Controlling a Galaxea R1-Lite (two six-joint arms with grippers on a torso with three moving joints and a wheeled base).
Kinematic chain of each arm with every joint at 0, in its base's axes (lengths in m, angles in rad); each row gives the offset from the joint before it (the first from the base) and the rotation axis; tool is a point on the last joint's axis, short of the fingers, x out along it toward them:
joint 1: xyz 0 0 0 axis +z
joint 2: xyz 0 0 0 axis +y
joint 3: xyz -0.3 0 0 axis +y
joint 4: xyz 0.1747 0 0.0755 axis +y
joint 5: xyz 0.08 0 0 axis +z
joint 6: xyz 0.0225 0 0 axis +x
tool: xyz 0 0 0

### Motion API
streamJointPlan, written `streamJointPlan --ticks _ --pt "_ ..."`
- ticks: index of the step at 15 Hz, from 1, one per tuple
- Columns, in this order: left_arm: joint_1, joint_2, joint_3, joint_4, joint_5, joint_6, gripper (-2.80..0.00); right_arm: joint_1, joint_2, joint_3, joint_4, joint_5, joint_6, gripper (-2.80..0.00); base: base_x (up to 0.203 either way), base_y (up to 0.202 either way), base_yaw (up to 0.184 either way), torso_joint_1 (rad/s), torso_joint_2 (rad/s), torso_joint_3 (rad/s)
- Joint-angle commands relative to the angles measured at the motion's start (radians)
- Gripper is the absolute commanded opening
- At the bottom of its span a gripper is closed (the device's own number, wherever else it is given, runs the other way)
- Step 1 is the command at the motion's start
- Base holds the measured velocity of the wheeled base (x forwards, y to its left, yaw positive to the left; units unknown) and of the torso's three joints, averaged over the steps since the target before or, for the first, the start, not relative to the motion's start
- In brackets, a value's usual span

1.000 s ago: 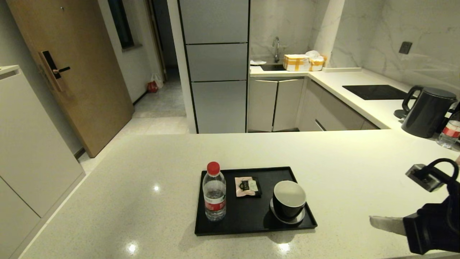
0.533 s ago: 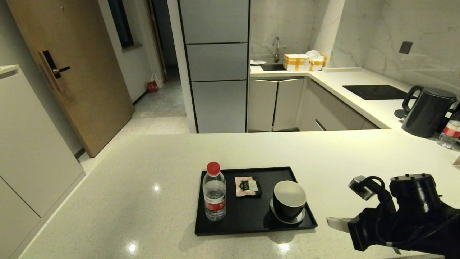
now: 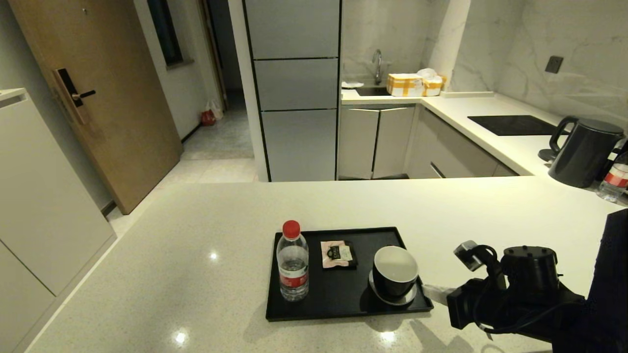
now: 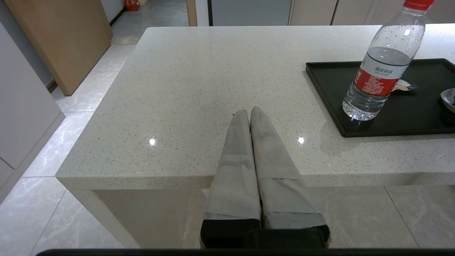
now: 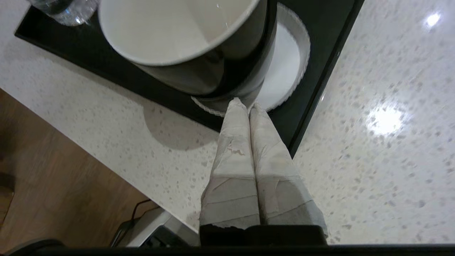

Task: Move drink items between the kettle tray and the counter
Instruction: Pick up the tea cup

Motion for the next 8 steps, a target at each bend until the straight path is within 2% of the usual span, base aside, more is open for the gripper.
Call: streamJointPlan --ticks 1,3,4,8 --pt "0.0 0.0 0.0 0.0 0.0 -0.001 -2.8 0.0 0.024 0.007 -0.006 0.003 0.0 -2.8 0.0 0.0 0.0 0.0 0.0 0.0" --pt "0.0 0.0 0.0 0.0 0.0 -0.001 -2.8 0.0 0.025 0.027 -0.011 0.003 0.0 -2.8 0.0 0.0 0.0 0.0 0.0 0.0" --pt "0.0 0.0 0.0 0.0 0.0 0.0 -2.8 0.0 0.026 0.032 -0.015 0.003 0.0 0.0 0.0 0.0 0.0 0.0 0.0 0.0" --pt "0.0 0.0 0.0 0.0 0.0 0.0 -2.8 -0.003 0.004 0.059 -0.031 0.068 0.0 0.0 0.0 0.0 0.0 0.0 0.0 0.0"
